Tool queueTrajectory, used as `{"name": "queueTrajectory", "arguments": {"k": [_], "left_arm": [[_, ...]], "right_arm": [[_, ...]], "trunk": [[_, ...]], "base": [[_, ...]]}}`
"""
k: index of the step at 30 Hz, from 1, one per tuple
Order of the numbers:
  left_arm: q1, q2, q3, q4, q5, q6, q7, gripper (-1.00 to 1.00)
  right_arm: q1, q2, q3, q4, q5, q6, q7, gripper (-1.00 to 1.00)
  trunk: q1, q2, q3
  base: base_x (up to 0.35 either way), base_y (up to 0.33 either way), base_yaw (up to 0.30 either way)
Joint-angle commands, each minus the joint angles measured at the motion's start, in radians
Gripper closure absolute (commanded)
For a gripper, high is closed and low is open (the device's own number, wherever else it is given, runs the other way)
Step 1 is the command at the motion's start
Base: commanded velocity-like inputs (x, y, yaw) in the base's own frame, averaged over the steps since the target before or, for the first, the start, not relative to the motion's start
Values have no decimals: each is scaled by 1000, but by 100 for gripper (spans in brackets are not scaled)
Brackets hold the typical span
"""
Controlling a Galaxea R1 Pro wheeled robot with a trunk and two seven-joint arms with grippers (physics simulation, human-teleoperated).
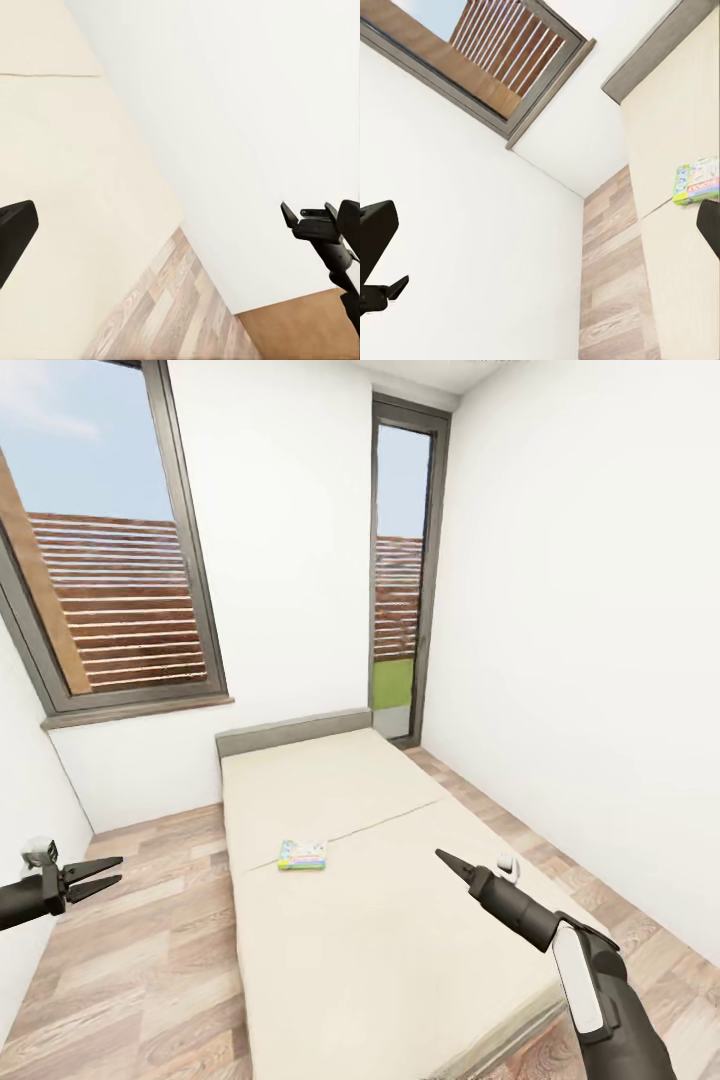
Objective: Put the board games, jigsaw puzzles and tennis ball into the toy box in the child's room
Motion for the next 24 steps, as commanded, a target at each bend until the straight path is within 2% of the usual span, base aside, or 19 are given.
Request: {"name": "queueTrajectory", "arguments": {"k": [1, 11, 24], "left_arm": [[-1, 0, 1, 0, -2, 11, -5, -100], [-1, 1, 0, 0, -2, 11, -5, -100], [-1, 1, 1, 0, -2, 11, -5, -100]], "right_arm": [[-1, 1, -2, 0, -2, 6, 2, -100], [-1, 1, -3, 0, -2, 6, 2, -100], [-1, 1, -2, 1, -2, 6, 2, -100]], "trunk": [[1, -2, -2], [1, -2, -2], [1, -2, -2]], "base": [[0, 24, -278], [0, 34, -278], [0, 151, -278]]}}
